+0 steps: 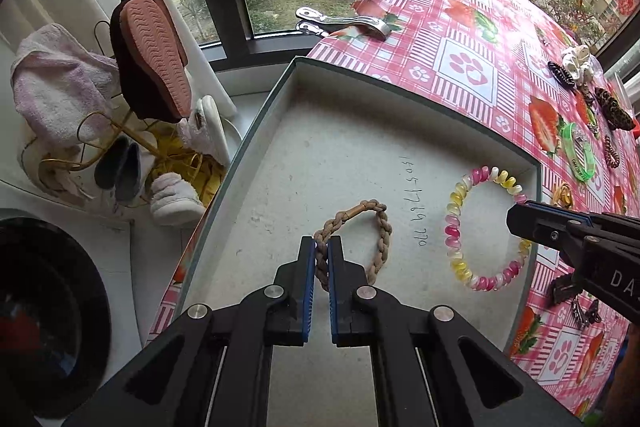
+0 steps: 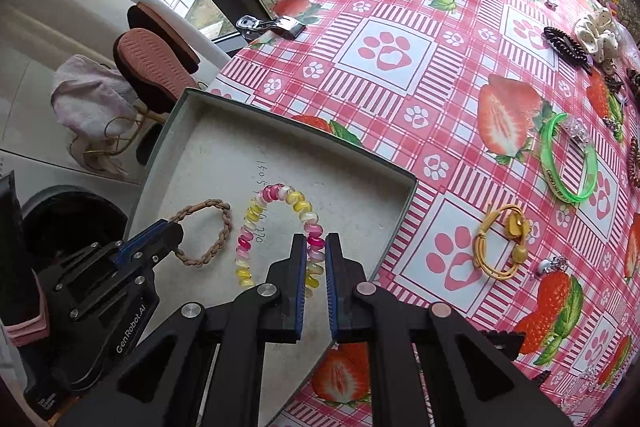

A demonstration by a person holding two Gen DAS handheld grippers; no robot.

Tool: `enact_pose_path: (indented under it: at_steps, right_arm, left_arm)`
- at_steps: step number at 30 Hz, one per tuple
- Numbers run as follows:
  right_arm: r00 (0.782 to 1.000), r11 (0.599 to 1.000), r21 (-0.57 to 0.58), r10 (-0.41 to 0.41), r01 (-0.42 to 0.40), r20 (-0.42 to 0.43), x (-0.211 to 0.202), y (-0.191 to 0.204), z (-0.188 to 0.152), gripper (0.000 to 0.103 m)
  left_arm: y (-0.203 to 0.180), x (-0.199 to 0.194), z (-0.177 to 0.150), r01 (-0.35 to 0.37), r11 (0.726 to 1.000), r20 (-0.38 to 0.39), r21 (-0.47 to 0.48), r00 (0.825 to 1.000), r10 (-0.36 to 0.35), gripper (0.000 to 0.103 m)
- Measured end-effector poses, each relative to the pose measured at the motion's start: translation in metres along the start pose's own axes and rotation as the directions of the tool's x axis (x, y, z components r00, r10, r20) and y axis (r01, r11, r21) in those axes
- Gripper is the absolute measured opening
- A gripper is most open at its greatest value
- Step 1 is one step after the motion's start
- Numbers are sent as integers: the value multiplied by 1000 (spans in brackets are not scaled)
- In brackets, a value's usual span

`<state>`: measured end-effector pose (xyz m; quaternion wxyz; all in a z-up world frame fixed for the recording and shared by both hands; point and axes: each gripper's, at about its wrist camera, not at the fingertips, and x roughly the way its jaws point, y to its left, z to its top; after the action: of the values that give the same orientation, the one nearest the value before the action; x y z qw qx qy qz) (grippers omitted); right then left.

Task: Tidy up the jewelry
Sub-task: 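Open the left tool to drop the braided bracelet in the tray while the right tool releases the beaded bracelet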

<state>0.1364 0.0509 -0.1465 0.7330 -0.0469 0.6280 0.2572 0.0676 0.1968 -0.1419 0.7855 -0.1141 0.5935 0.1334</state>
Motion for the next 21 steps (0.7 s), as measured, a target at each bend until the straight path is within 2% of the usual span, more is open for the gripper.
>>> enact_pose_path:
  at_steps: [7,13,15,16,17,21]
  right_arm:
    - [998,999,9,-38,38,-40,25,-4,7,10]
    - [997,998,22,-49,51,-56,38,-5,10,14]
    - [998,999,17,-39,40,-50,38,-3,12,45]
    - [999,1000,15,-25,26,-45,36,-1,13,51]
    - [999,1000,13,-24,25,-33,33,-1,15,54]
    - [1000,1000,29,3,-4,16,11,0,19,54]
  left_arm:
    - [1,19,-2,-53,998,-47,17,997,54,12]
    - [-4,19,-3,-83,995,-37,50,996,85,12]
    - [-3,17,-4,-75,996,-42,47,996,77,12]
    - [-3,15,-4,-72,997,-45,42,996,73,12]
    - [-3,14,-4,-70,997,-47,37,996,71,12]
    - [-4,8,-4,-68,997,-43,38,997,70,12]
